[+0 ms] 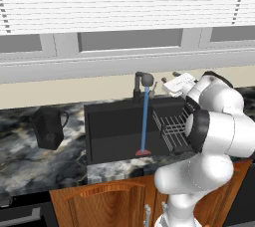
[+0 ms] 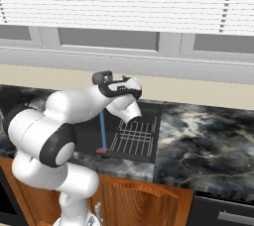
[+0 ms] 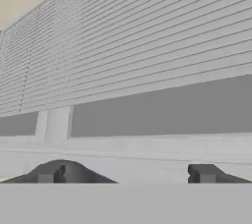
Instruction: Turn on the sink faucet and place the jug under the water for a few seconds to fill it up.
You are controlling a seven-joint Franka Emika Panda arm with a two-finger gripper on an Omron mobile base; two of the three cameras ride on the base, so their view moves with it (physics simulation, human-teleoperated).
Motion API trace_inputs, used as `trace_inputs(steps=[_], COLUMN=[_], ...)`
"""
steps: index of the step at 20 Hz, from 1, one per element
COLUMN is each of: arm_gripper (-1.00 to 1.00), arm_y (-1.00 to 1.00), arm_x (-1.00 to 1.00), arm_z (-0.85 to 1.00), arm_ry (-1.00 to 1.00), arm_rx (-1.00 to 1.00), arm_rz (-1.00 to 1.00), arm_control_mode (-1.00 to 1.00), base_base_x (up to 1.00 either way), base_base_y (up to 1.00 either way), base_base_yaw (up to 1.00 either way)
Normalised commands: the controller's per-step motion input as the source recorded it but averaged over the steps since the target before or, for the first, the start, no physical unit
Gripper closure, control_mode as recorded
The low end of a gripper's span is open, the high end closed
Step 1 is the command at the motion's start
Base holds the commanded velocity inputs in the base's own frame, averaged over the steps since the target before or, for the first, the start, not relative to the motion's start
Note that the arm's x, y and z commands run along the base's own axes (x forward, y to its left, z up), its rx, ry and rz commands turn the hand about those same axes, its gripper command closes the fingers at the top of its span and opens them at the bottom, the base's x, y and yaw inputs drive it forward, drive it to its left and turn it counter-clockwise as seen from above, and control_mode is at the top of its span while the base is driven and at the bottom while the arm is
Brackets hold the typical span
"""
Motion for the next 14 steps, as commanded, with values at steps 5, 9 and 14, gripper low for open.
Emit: trace_inputs(steps=[5, 9, 14], arm_gripper=[-1.0, -1.0, -1.0], arm_y=[0.96, 1.0, 1.0], arm_x=[-0.73, -0.87, -0.89], arm_z=[0.0, 0.01, -0.11], arm_ry=[-0.22, -0.29, -0.22], arm_rx=[-0.31, -0.33, -0.34], arm_rz=[0.39, 0.3, 0.19], arm_control_mode=[-1.0, -1.0, -1.0], base_base_x=[0.0, 0.0, 0.0], base_base_y=[0.0, 0.0, 0.0], base_base_yaw=[0.0, 0.0, 0.0])
